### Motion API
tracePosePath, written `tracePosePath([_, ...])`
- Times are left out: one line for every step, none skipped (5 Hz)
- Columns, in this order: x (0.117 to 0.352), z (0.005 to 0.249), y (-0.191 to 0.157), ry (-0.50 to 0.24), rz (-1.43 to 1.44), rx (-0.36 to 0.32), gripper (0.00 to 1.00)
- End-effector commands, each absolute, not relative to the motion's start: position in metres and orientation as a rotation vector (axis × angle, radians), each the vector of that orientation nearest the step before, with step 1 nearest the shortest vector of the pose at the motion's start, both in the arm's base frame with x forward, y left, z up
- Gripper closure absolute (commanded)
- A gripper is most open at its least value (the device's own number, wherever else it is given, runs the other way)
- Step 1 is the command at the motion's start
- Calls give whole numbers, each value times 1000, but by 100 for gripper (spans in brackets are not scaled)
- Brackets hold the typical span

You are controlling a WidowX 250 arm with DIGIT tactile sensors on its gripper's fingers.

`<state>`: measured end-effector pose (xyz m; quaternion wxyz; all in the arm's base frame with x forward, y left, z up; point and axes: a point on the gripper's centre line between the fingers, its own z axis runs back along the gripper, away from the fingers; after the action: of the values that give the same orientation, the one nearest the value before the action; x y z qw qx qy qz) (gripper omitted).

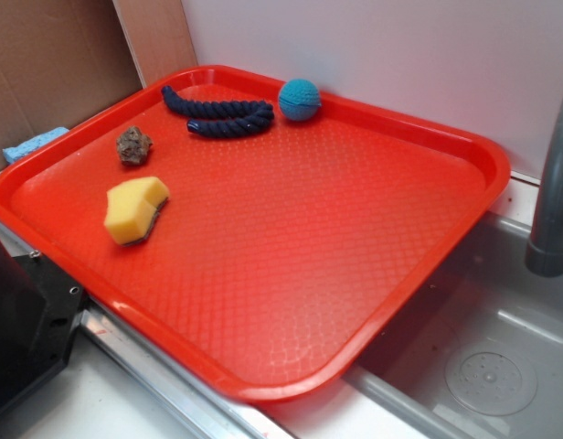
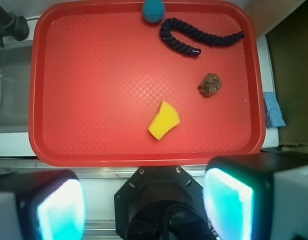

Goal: Grab the rock.

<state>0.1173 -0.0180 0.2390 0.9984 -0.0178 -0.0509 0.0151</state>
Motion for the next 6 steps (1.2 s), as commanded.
tracePosePath([117,239,-18,-102,30,-36,0])
tracePosePath([125,230,-5,-130,147,-47,0])
tracePosePath([129,213,12,-201,305,-69,0])
tracePosePath([137,195,26,-237,411,-52,0])
tracePosePath([145,172,44,-250,507,-4,0])
tracePosePath([146,144,61,-251,670,32,0])
